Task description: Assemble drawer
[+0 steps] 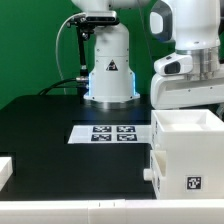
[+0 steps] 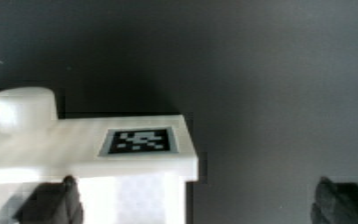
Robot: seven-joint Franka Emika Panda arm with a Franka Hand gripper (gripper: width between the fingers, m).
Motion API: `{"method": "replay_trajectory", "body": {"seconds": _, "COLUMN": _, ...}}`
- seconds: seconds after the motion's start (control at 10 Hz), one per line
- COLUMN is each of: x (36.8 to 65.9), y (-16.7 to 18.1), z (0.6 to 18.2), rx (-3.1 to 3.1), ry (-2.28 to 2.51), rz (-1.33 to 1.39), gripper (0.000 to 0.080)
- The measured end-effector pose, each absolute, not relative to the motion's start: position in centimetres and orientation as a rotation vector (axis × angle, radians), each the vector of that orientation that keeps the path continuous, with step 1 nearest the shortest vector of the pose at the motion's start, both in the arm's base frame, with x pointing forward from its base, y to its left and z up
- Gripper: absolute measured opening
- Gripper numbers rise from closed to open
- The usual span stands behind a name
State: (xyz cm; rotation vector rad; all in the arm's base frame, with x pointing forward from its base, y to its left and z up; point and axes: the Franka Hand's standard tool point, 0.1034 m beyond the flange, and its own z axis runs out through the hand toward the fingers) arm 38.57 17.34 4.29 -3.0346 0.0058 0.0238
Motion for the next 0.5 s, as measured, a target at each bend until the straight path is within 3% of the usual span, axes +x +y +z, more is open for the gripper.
{"method": "replay_trajectory", "body": {"seconds": 0.5, "x": 38.57, "y": 17.34, "z": 4.29, "rx": -3.035, "ry": 0.006, "rz": 0.024, "gripper": 0.0649}}
